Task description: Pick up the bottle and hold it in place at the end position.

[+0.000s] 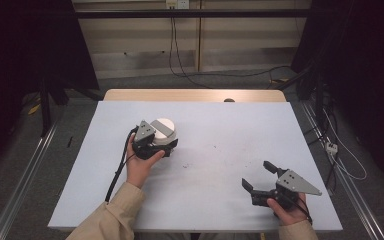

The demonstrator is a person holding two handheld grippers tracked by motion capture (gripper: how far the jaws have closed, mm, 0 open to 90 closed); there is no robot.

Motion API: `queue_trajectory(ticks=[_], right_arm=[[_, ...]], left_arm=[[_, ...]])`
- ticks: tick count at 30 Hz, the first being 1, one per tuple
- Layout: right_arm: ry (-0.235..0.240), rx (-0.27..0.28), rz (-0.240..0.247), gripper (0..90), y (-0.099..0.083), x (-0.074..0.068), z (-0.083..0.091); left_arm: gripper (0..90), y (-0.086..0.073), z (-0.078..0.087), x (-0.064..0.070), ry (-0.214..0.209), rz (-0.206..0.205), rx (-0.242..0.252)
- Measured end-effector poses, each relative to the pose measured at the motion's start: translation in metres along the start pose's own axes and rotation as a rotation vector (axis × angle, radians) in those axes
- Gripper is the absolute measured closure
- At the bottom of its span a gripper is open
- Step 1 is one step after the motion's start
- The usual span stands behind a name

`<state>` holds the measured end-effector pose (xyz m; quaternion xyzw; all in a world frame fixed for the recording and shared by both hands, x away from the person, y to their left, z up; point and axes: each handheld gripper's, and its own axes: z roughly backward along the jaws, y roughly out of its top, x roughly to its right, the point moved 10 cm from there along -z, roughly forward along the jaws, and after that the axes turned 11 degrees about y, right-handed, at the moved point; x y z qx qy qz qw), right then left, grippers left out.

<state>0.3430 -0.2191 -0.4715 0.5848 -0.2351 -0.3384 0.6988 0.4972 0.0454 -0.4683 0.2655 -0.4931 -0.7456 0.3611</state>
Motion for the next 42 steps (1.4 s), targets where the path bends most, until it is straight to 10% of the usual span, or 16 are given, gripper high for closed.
queue_trajectory(ticks=[42], right_arm=[[-0.003,0.002,-0.014,4.0,-0.001,0.002,0.001]], left_arm=[[18.5,0.007,-0.036,0.030,-0.055,-0.036,-0.031]])
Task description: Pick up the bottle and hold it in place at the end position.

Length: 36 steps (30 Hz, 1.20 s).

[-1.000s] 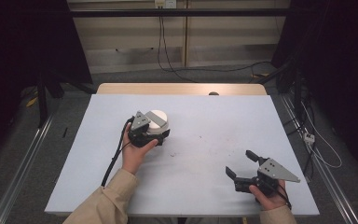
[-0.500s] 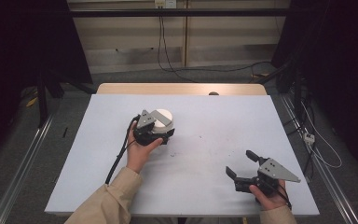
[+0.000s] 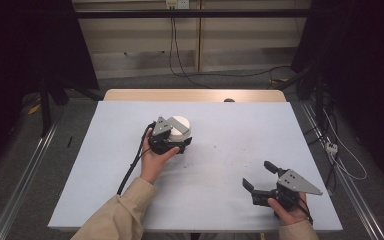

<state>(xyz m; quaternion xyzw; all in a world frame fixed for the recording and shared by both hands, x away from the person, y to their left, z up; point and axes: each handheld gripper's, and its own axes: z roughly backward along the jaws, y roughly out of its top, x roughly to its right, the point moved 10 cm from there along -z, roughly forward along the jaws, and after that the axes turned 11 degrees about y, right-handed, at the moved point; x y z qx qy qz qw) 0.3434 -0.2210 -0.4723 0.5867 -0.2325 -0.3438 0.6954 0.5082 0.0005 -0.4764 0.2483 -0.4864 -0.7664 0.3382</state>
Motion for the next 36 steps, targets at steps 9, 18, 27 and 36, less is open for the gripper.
queue_trajectory(ticks=[9,18,27,36], right_arm=[[-0.001,0.004,-0.001,4.0,0.000,0.000,0.001],[0.000,0.002,0.000,4.0,0.000,0.000,0.001],[-0.002,0.002,-0.001,3.9,0.000,0.000,0.000],[-0.004,0.001,-0.001,4.0,-0.001,0.001,0.000]], left_arm=[[18.5,0.003,-0.007,0.007,-0.014,-0.015,0.001],[18.5,0.002,-0.012,0.012,-0.022,-0.023,0.001],[18.5,0.005,-0.013,0.013,-0.025,-0.018,0.006],[18.5,0.005,-0.018,0.017,-0.036,-0.029,0.005]])
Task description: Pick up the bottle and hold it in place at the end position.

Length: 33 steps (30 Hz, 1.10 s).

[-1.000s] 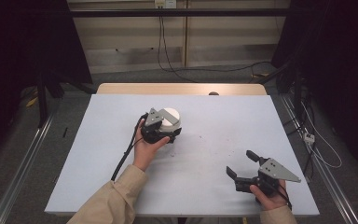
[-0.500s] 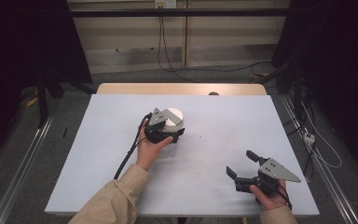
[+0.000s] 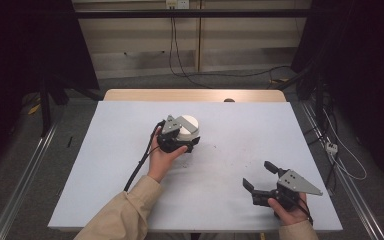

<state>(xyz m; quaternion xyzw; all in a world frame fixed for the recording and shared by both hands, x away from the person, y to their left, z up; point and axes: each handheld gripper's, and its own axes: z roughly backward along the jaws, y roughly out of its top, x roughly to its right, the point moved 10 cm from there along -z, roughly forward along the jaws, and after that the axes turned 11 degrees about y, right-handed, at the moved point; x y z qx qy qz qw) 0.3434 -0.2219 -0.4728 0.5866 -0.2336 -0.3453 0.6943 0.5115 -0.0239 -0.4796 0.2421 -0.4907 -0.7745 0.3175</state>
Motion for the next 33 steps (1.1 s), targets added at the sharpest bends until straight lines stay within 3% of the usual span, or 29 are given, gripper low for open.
queue_trajectory(ticks=[33], right_arm=[[0.001,0.001,-0.005,4.1,0.000,0.001,0.000]], left_arm=[[18.5,-0.006,-0.014,0.015,-0.032,-0.023,0.000]])
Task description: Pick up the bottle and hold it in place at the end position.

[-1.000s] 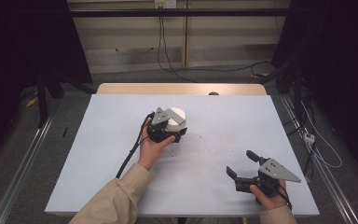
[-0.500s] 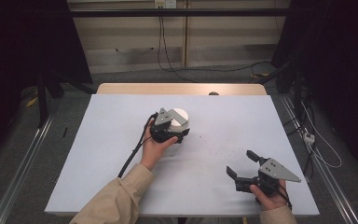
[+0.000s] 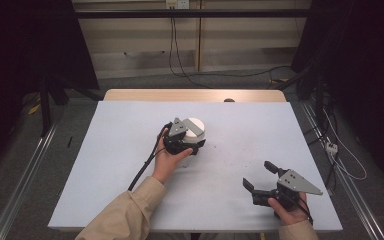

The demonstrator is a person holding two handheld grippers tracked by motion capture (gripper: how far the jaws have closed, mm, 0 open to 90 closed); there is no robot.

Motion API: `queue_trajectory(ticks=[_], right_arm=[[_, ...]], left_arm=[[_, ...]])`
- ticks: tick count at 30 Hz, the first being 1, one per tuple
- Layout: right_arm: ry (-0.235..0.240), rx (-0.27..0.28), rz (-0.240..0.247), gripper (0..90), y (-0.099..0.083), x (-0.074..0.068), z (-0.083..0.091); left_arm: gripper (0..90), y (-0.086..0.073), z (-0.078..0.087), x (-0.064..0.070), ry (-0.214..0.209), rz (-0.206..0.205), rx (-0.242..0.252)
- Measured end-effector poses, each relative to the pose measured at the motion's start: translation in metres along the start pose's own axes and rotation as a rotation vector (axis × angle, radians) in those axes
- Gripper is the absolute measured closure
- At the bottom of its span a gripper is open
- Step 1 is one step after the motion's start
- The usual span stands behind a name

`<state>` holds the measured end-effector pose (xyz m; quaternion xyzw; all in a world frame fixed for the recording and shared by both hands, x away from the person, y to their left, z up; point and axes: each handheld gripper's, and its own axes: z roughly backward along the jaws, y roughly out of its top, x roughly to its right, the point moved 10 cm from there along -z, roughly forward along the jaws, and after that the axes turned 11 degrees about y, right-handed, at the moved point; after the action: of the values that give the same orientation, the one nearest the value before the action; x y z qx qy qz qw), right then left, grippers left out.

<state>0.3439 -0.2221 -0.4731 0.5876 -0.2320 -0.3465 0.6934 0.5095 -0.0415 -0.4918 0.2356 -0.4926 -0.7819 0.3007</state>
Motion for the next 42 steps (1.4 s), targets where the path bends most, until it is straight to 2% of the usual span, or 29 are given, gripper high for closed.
queue_trajectory(ticks=[5,17,21,37,42], right_arm=[[-0.001,-0.002,-0.001,4.1,0.000,0.000,0.000],[0.001,-0.013,0.002,4.1,-0.001,-0.001,-0.004],[-0.001,-0.036,0.008,4.0,-0.002,0.000,-0.011],[-0.012,-0.074,-0.015,3.9,0.004,0.004,-0.035],[0.003,-0.082,-0.029,4.0,0.005,0.000,-0.047]], left_arm=[[18.5,0.000,-0.001,0.003,-0.005,0.013,0.007],[18.4,0.000,-0.003,0.006,-0.002,0.000,0.036],[18.4,-0.001,-0.002,0.005,-0.004,0.015,0.036],[18.4,-0.004,0.000,0.004,-0.002,0.019,0.047],[18.4,-0.004,0.000,0.004,-0.007,0.024,0.048]])
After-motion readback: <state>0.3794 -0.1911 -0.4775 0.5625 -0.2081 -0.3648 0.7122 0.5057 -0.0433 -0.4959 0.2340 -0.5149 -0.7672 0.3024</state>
